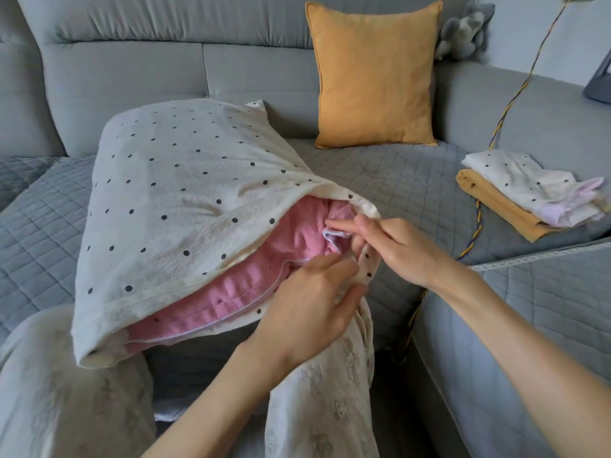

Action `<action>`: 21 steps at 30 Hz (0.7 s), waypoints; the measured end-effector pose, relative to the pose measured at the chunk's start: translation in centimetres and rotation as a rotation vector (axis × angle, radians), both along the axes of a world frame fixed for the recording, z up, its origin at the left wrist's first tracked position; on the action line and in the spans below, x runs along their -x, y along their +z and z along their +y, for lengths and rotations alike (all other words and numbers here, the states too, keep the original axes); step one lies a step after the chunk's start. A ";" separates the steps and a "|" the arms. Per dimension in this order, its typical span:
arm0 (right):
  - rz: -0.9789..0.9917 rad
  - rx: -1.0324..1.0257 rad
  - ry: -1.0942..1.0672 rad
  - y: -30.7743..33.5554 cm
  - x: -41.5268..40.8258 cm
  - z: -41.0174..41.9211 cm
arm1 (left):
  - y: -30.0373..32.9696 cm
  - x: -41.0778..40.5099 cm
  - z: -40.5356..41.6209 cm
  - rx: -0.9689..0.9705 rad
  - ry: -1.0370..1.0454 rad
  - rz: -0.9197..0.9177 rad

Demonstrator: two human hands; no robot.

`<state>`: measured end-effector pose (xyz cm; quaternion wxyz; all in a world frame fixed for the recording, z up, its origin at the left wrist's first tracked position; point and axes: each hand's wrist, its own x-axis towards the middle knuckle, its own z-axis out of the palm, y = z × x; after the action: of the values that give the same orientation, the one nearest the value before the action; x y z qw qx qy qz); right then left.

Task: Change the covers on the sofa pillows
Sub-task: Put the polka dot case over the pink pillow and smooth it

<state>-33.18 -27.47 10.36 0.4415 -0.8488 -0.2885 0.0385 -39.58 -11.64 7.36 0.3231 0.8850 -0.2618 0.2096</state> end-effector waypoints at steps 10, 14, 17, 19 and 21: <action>-0.312 -0.338 -0.080 2.9 0.7 -2.3 | 0.7 1.1 2.1 0.043 0.041 0.107; -0.231 -0.359 -0.275 1.9 -0.7 -2.0 | -1.3 2.7 7.3 -0.162 0.129 0.282; -0.432 -0.088 -0.280 0.5 -0.3 -0.8 | -1.6 4.4 10.8 -0.228 0.160 0.317; -0.723 0.162 -0.231 0.3 1.1 1.0 | -1.2 4.8 11.9 -0.149 0.183 0.253; -0.838 0.286 -0.068 0.4 3.2 3.9 | -0.4 4.9 12.1 -0.080 0.177 0.194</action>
<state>-36.42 -23.58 10.79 0.1654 -0.8528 -0.4061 -0.2837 -44.44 0.44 7.00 0.2917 0.9328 -0.1584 0.1403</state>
